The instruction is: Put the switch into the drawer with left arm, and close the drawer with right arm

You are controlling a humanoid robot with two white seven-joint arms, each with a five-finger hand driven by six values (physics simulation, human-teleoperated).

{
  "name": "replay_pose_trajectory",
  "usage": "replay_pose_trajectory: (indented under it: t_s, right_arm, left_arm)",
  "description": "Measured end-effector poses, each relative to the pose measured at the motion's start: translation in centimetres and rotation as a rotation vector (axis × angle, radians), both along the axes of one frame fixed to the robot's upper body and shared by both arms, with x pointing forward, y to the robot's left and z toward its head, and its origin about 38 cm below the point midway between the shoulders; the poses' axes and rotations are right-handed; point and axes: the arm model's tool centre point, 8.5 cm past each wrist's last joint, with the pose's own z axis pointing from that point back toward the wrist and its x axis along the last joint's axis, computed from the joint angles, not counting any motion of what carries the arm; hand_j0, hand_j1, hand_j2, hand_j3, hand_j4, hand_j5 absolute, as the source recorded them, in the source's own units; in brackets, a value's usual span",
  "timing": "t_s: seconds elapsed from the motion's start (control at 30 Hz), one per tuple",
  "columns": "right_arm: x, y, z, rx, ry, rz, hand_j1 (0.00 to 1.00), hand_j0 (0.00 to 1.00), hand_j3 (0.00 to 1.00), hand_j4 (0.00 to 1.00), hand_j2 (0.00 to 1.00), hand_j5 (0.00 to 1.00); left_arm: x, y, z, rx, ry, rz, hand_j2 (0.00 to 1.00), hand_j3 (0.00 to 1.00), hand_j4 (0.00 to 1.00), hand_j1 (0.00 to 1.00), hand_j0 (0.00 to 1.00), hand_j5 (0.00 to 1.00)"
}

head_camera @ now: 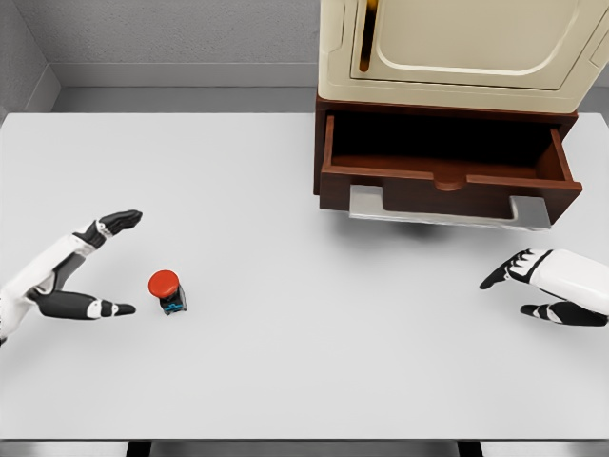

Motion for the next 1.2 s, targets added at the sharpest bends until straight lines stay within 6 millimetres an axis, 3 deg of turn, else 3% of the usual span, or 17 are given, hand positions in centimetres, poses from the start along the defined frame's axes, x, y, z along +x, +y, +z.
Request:
replay_pose_trajectory:
  t_s: [0.17,0.37,0.43,0.6,1.03,1.2]
  right_arm:
    - [-0.1,0.1,-0.1,0.002,0.001,0.003,0.74,0.74,0.74,0.74,0.74,0.74]
    - [-0.4,0.8,-0.2,0.014,0.003,0.02,0.75,0.75,0.75,0.75,0.75,0.75]
    - [-0.5,0.9,-0.1,0.015,0.002,0.023,0.85,0.85,0.85,0.85,0.85,0.85]
    - [-0.5,0.9,-0.1,0.015,0.003,0.024,1.0,1.0,1.0,1.0,1.0,1.0]
    - [-0.5,0.8,0.1,0.01,0.001,0.026,1.0,1.0,1.0,1.0,1.0,1.0]
    - [-0.4,0.7,0.1,0.008,0.0,0.021,1.0,1.0,1.0,1.0,1.0,1.0]
  left_arm:
    - [0.2,-1.1,-1.4,-0.025,0.092,0.001,1.0,1.0,1.0,1.0,1.0,1.0]
    - [0.9,-1.0,-2.6,-0.016,0.203,0.04,1.0,1.0,1.0,1.0,1.0,1.0]
    - [1.3,-0.8,-2.8,-0.011,0.234,0.055,1.0,1.0,1.0,1.0,1.0,1.0]
    - [2.0,-2.3,-3.9,0.015,0.247,0.064,1.0,1.0,1.0,1.0,1.0,1.0]
    - [1.5,-3.0,-4.5,0.1,0.203,0.053,1.0,1.0,1.0,1.0,1.0,1.0]
    - [1.5,-3.2,-4.3,0.11,0.195,0.042,0.87,0.87,0.87,0.87,0.87,0.87]
